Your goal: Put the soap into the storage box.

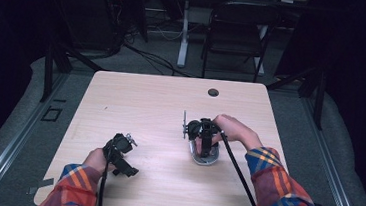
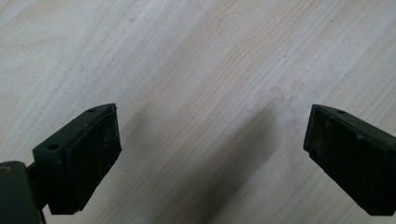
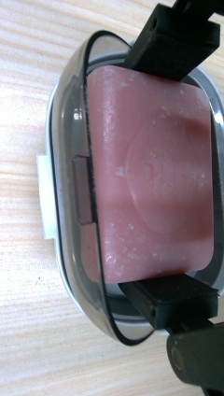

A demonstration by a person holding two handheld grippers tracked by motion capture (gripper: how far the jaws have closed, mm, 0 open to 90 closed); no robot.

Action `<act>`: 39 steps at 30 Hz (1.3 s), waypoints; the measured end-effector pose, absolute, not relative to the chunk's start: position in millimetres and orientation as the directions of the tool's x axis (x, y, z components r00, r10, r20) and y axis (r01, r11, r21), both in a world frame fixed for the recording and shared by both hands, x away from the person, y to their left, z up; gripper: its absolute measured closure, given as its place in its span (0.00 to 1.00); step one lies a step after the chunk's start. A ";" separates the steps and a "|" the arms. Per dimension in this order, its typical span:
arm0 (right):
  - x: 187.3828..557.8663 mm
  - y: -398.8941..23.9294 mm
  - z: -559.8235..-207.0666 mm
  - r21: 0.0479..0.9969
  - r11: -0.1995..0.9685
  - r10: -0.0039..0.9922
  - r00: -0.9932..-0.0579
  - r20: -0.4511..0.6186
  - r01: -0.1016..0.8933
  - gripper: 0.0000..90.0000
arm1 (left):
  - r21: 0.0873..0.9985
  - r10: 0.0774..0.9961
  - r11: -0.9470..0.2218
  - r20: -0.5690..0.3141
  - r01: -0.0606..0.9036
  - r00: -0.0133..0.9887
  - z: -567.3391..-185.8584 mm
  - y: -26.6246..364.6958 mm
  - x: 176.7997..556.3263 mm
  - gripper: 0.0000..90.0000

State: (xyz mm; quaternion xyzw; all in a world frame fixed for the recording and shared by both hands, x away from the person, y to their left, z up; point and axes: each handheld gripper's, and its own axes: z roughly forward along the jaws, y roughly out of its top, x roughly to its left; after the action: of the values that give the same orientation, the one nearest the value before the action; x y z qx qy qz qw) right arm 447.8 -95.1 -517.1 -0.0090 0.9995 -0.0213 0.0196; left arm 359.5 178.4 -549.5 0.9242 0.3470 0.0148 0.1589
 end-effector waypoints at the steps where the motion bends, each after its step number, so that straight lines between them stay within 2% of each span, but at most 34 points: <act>1: 448.5 -94.2 -517.6 -0.047 0.999 -0.017 -0.999 -0.044 -0.015 0.14 | 0.304 0.645 -0.709 -0.083 0.636 0.759 -549.5 178.2 359.4 0.04; 12: 449.8 -93.7 -519.2 -0.062 0.998 0.003 -0.999 -0.034 0.005 0.14 | 0.301 0.644 -0.711 -0.084 0.636 0.760 -549.8 178.2 359.5 0.04; 20: 450.2 -96.9 -511.3 -0.006 1.000 0.019 -0.999 -0.025 0.020 0.13 | 0.298 0.646 -0.710 -0.085 0.638 0.759 -550.2 177.9 359.4 0.04; 30: 446.2 -101.1 -500.5 0.017 0.999 0.028 -0.999 -0.038 0.027 0.12 | 0.298 0.645 -0.711 -0.085 0.637 0.760 -550.2 178.0 359.3 0.04; 39: 438.4 -114.1 -479.1 0.073 0.997 0.041 -0.997 -0.063 0.036 0.07 | 0.297 0.645 -0.712 -0.084 0.636 0.760 -550.1 177.5 359.0 0.04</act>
State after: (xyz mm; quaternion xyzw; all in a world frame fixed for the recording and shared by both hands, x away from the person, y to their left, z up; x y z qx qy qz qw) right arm 438.4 -114.1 -479.1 0.0192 0.9987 0.0358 0.0321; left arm 359.0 177.5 -550.1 0.9250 0.3461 0.0131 0.1559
